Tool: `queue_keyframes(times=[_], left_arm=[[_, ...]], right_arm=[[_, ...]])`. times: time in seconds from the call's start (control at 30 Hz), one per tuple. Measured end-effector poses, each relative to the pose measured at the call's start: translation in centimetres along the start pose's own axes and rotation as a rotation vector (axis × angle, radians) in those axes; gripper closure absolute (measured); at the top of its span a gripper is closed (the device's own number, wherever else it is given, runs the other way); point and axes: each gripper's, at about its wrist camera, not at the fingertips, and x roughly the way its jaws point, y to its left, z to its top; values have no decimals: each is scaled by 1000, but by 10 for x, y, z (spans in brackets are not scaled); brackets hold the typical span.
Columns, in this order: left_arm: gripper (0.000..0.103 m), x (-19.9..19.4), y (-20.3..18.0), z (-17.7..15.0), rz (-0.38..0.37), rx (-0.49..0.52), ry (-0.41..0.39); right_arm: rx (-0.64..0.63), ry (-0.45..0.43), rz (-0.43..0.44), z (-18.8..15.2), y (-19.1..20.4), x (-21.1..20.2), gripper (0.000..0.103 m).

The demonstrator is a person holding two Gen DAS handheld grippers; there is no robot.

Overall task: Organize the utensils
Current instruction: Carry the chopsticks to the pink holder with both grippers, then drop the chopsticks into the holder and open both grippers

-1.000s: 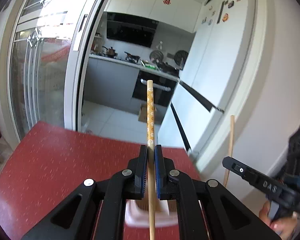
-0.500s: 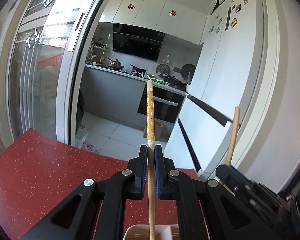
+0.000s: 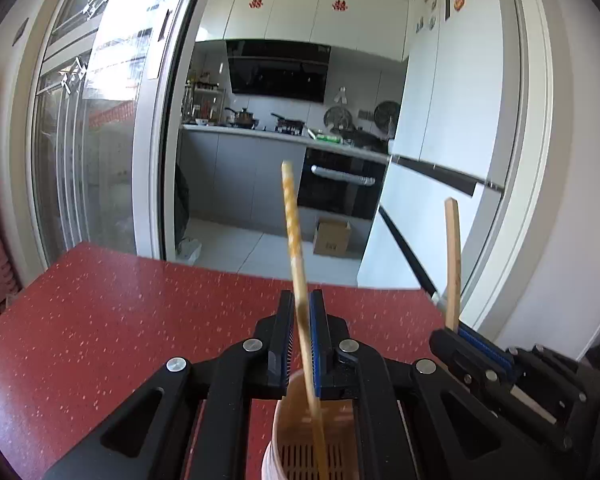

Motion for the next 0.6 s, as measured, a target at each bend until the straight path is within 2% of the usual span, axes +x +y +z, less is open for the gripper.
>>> queue_keyframes(times=[0.13, 0.27, 0.33, 0.4, 0.6], left_arm=[[66, -6, 0, -6, 21, 14, 25], [66, -23, 7, -6, 25, -14, 29], [66, -31, 10, -6, 32, -21, 27], [66, -38, 13, -7, 40, -28, 37], [65, -41, 23, 1, 64, -1, 94]], right_arm=[[10, 47, 11, 0, 0, 6, 96], [46, 91, 43, 1, -5, 9, 95], [51, 107, 62, -1, -5, 8, 89], [54, 122, 73, -3, -5, 6, 64], [112, 137, 89, -4, -12, -7, 60]])
